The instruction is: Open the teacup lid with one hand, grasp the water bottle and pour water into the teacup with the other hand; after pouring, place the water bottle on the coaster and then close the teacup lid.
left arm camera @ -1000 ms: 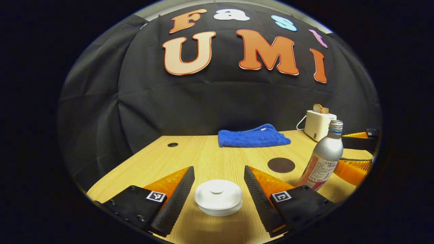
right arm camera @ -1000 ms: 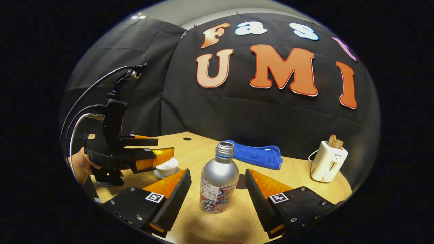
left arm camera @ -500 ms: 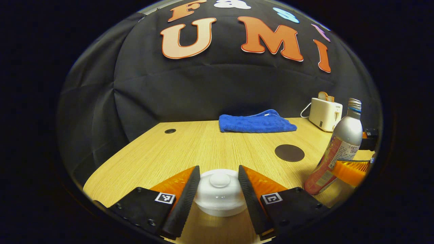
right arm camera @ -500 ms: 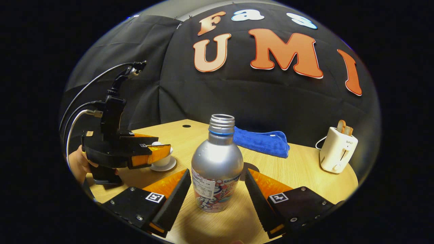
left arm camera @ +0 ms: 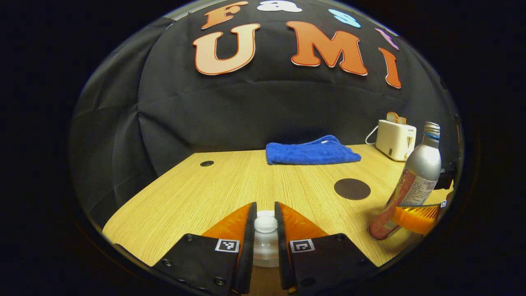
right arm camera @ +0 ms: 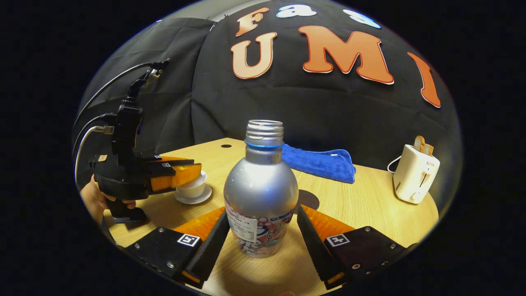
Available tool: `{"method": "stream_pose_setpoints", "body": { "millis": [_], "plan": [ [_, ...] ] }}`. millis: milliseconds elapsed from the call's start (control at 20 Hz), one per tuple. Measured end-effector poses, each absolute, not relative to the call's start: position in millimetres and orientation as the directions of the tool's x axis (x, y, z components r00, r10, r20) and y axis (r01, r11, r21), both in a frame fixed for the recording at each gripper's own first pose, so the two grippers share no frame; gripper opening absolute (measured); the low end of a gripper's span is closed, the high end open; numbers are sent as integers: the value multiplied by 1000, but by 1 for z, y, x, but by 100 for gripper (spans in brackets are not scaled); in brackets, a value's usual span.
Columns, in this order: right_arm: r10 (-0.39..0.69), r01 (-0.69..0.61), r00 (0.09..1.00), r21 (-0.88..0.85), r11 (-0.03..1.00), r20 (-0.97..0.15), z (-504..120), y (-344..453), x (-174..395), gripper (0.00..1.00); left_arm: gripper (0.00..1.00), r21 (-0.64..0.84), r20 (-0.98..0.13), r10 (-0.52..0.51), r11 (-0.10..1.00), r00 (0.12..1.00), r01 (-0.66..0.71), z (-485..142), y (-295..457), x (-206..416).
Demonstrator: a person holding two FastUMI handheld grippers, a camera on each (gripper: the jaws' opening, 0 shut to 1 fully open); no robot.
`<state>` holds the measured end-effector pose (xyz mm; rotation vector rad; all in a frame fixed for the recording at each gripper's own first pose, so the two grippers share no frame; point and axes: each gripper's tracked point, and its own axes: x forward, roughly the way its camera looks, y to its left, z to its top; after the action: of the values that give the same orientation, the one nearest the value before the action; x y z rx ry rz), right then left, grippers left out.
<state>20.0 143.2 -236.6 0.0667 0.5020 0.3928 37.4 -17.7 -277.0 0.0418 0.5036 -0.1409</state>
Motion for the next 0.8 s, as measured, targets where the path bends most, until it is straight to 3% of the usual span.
{"method": "stream_pose_setpoints", "body": {
  "millis": [150,250,800],
  "plan": [
    [387,-353,795,163,921,-467,-237,147,22,92,30,8,-447,-115,991,887,133,-263,-14,37],
    [388,-356,787,162,921,-479,-235,150,24,82,27,16,-417,-100,993,903,118,-249,-7,38],
    [283,-401,828,-157,903,-484,-200,149,58,81,30,42,-341,-10,999,940,26,-209,49,27]
  ]
}}
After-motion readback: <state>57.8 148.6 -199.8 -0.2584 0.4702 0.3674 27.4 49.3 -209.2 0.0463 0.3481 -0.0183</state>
